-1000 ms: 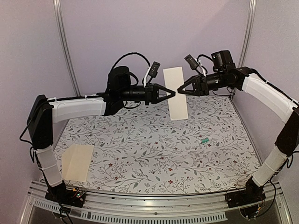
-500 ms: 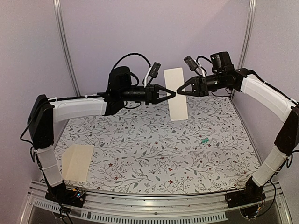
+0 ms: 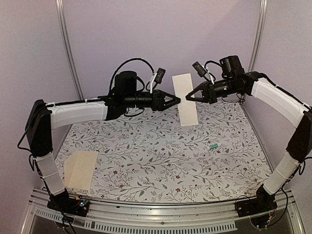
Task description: Place the letter into the envelope and seal it
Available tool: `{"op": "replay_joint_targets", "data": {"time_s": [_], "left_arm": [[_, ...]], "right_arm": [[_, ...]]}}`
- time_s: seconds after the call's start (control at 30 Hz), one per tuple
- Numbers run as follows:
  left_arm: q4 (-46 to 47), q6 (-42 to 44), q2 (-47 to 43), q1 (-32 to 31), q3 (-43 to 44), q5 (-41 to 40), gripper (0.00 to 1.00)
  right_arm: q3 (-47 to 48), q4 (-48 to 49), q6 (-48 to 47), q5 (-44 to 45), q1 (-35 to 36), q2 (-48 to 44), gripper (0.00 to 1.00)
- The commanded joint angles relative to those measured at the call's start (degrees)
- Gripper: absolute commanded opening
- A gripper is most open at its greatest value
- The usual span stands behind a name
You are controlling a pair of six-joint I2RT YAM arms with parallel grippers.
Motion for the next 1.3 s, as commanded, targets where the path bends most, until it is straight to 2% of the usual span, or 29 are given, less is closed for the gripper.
{"op": "replay_joint_targets", "data": {"time_s": [0.0, 0.03, 0.13, 0.2, 0.27, 0.4, 0.5, 0.57, 0.73, 1.27], "left_arm": [[-21.81, 5.59, -9.41, 0.90, -3.32, -25.61, 0.51], [-26.88, 5.68, -10.97, 0.90, -4.34, -35.00, 0.52], [-37.92, 0.78, -17.42, 1.48, -9.87, -52.80, 0.52], [-42.19, -4.71, -21.44, 2.52, -14.73, -59.40, 0.50], [-46.10, -10.18, -24.76, 3.84, -19.49, -62.65, 0.43], [-53.59, -23.02, -27.48, 8.80, -27.53, -61.47, 0.22], [-54.55, -25.83, -27.87, 11.01, -32.15, -59.36, 0.12], [-54.88, -27.72, -27.79, 11.81, -34.27, -59.20, 0.01], [-57.24, -31.28, -25.68, 13.99, -36.31, -60.80, 0.00], [-49.62, -26.49, -14.81, 20.71, -37.98, -58.74, 0.00]], "right_arm": [[-0.14, -8.30, -11.92, 8.83, -3.02, -1.99, 0.00], [-0.51, -9.41, -13.43, 10.35, -3.53, -2.39, 0.00], [-1.08, -12.72, -17.73, 13.02, -4.55, -3.05, 0.00], [-2.14, -12.93, -18.18, 13.42, -4.94, -3.65, 0.00], [-3.41, -12.48, -17.94, 13.22, -4.93, -4.49, 0.00], [-3.81, -12.41, -17.04, 12.43, -4.99, -4.73, 0.00], [-3.44, -12.38, -16.78, 12.31, -4.94, -4.33, 0.00], [-3.18, -12.29, -16.55, 12.07, -4.99, -4.02, 0.00], [-3.55, -12.08, -15.89, 11.59, -5.00, -3.99, 0.00], [-5.59, -12.47, -16.12, 13.91, -5.00, -4.95, 0.00]]}}
